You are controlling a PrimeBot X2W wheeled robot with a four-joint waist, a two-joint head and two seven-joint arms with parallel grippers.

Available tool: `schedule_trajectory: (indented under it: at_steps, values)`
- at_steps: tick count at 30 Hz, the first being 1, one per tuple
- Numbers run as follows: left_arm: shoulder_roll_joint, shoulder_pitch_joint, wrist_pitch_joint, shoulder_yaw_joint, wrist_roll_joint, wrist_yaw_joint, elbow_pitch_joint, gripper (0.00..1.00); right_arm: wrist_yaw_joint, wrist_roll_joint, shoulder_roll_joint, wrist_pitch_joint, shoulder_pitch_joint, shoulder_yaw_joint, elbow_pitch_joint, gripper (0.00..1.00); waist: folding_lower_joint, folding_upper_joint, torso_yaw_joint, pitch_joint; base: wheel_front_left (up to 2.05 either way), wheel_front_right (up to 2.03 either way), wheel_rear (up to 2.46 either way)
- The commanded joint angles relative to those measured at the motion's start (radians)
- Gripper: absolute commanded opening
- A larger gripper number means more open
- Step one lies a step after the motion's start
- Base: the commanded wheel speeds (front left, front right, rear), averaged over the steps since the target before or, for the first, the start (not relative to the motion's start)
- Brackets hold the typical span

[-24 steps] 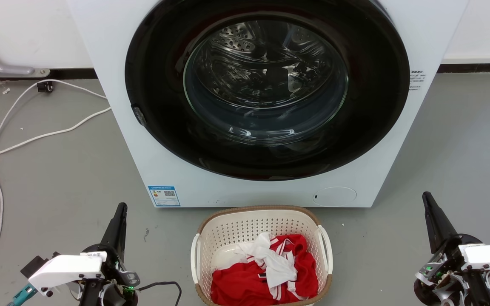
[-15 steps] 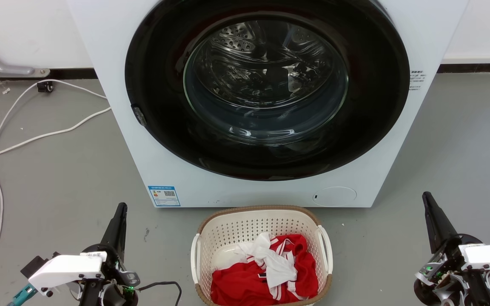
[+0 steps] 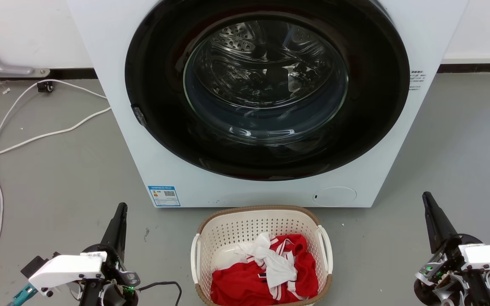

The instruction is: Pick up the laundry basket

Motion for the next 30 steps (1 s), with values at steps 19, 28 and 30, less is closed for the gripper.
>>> schedule_trajectory:
  at_steps: [19,28,30]
  values:
    - [-0.003,-0.010,0.007,0.005,0.006,-0.003,0.002,0.00,0.000,-0.008,0.005,0.006,-0.011,-0.003,0.001,0.00,0.0000,-0.0001,0.000,0.000,0.00,0.00,0.00]
    - [-0.004,-0.010,0.006,0.006,0.007,-0.003,0.002,0.00,0.000,-0.008,0.005,0.006,-0.011,-0.004,0.001,0.00,0.0000,-0.0001,0.000,0.000,0.00,0.00,0.00]
    - [-0.004,-0.010,0.006,0.007,0.008,-0.003,0.002,0.00,0.000,-0.008,0.005,0.006,-0.011,-0.004,0.001,0.00,0.0000,-0.0001,0.000,0.000,0.00,0.00,0.00]
